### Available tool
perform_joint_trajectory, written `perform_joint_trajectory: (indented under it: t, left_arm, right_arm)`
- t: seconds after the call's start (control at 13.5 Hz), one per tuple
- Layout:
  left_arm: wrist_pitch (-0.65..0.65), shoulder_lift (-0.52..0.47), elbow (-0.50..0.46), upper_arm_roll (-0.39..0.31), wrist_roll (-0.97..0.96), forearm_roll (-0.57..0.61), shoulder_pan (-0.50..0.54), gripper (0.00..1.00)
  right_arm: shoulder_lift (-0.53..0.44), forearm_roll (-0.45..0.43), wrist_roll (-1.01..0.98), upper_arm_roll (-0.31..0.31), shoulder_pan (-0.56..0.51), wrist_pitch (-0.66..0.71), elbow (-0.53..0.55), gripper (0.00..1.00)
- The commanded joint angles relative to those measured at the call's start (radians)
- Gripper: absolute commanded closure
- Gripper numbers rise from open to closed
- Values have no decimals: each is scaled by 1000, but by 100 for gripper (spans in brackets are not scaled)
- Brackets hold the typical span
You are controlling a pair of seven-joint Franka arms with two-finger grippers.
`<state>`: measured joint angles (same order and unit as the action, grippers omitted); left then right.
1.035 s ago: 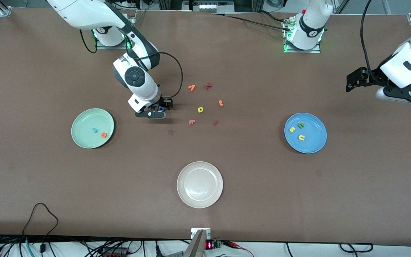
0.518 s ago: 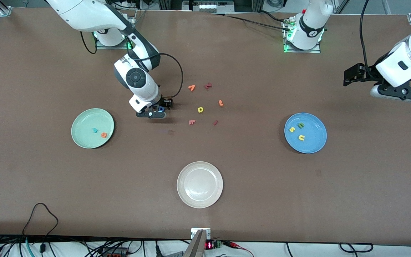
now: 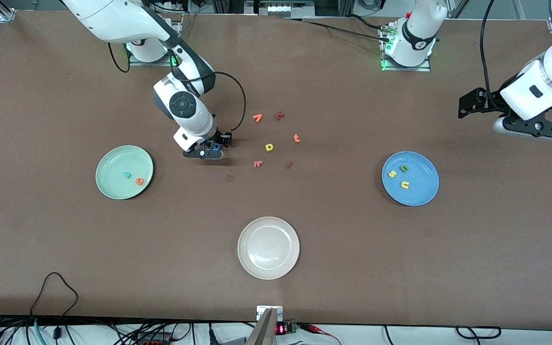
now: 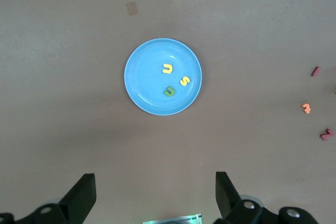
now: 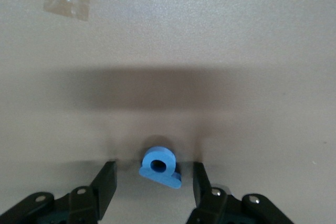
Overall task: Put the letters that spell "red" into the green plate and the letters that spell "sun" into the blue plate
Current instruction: 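Grasp the blue letter among the scattered letters with the right gripper, then place the blue letter on the green plate with the right gripper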
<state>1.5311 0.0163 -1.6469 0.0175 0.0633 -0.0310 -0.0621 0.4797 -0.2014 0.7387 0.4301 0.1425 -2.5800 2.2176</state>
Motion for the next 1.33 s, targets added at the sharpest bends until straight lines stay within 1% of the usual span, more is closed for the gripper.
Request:
perform_joint_trajectory:
  t: [0.0, 0.07, 0.37, 0.52, 0.59, 0.74, 0.81, 1.04, 1.11, 1.26]
  left_arm:
    - [8, -2, 6, 2, 20, -18, 2, 0]
    - [9, -3, 6, 2, 20, -17, 2, 0]
    - [27, -2, 6, 4, 20, -10, 1, 0]
    - [31, -3, 6, 4, 20, -10, 1, 0]
    - [32, -1, 6, 4, 20, -10, -1, 0]
    - [37, -2, 3, 39, 20, -9, 2, 0]
    - [43, -3, 3, 44, 20, -7, 1, 0]
    - [49, -3, 4, 44, 18, -7, 4, 0]
    - [49, -6, 4, 44, 18, -7, 4, 0]
    - [49, -9, 1, 44, 20, -7, 5, 0]
  right_arm:
    - [0, -16, 18, -10, 12, -19, 7, 50]
    - [0, -18, 18, -10, 11, -19, 7, 50]
    - [0, -18, 18, -17, 11, -19, 7, 60]
    - [0, -18, 18, -21, 12, -19, 7, 70]
    - [0, -18, 19, -21, 11, -19, 7, 77]
    - [0, -18, 18, -22, 11, -19, 7, 90]
    - [0, -18, 18, -28, 11, -17, 5, 93]
    - [-21, -18, -5, -47, 6, -6, -1, 94]
    - [-47, -18, -13, -53, 0, 4, -1, 94]
    - [-119, -16, -44, -53, -33, 85, -6, 94]
